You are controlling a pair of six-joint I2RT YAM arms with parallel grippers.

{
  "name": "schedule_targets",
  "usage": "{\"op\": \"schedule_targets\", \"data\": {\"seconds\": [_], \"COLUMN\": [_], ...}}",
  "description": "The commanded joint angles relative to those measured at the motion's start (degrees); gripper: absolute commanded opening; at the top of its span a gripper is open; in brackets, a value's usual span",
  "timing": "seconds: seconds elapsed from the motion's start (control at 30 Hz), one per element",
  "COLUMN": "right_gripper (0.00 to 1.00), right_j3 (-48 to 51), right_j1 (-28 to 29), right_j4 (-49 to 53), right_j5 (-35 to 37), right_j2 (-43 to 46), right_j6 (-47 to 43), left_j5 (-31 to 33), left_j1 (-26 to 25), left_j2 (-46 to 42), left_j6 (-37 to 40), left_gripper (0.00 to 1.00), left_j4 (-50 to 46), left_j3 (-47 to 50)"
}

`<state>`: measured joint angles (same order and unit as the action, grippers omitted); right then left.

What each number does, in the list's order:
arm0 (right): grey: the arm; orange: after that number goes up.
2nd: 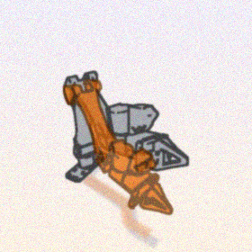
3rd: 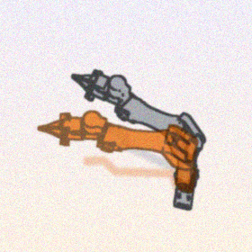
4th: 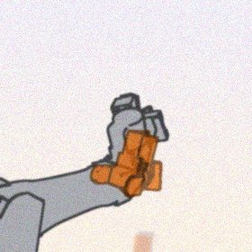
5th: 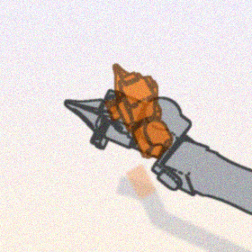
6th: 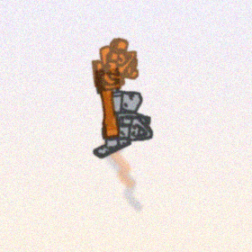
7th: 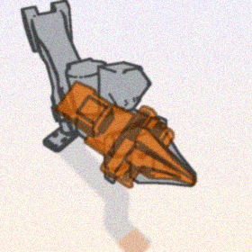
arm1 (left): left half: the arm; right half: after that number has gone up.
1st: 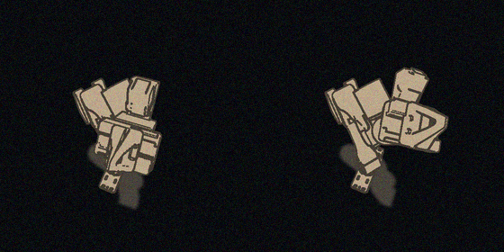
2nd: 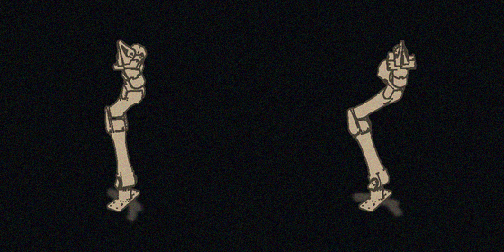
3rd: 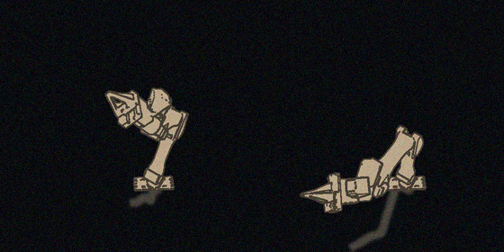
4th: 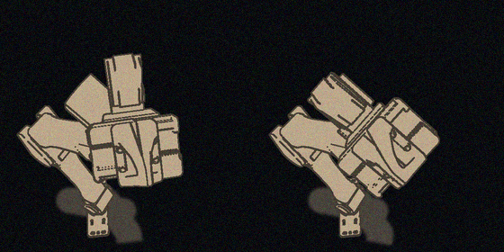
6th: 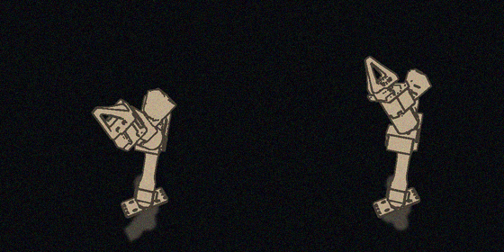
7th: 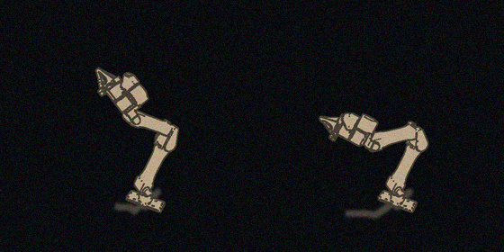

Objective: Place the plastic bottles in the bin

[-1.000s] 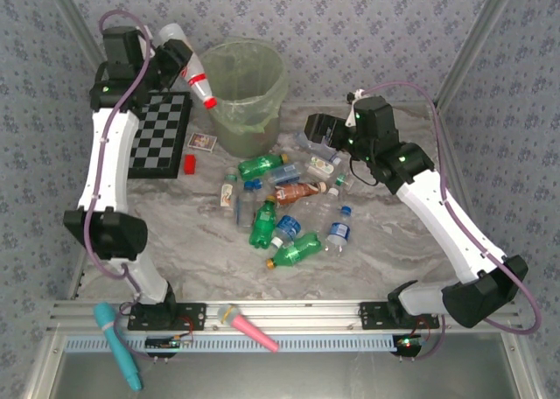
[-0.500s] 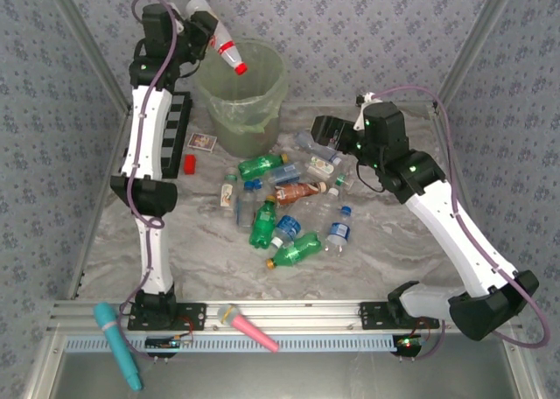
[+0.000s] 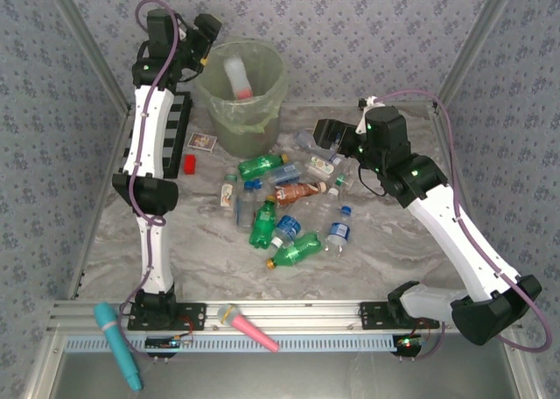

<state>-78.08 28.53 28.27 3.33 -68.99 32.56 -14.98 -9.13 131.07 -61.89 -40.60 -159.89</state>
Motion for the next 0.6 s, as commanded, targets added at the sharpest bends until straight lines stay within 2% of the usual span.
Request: {"op": "schedule_targets", "data": {"seconds": [0.0, 0.23, 0.33, 0.57], "right_gripper": [1.0, 1.0, 1.0, 1.0], "right_j3": [0.1, 0.1, 0.6, 4.0], "right_j1": [0.0, -0.1, -0.4, -6.1], "right_j4": [-0.1, 1.2, 2.7, 2.5], "right_j5": [0.9, 1.1, 1.2, -3.1], "right_j2": [0.8, 1.0, 1.0, 0.6], "right_j6": [0.5, 1.2, 1.5, 3.0], "left_j5": [0.6, 0.7, 0.7, 1.4], "left_j1": [-0.4, -0.7, -1.2, -3.2], "left_j2": [-1.4, -2.6, -3.5, -7.4], "left_j6": [1.2, 3.2, 5.3, 13.3], "left_gripper": [0.93, 0.94, 1.0, 1.0], "left_j4": [-1.3, -2.5, -4.0, -10.0], "left_j3": [-1.6, -1.6, -1.6, -0.1]}}
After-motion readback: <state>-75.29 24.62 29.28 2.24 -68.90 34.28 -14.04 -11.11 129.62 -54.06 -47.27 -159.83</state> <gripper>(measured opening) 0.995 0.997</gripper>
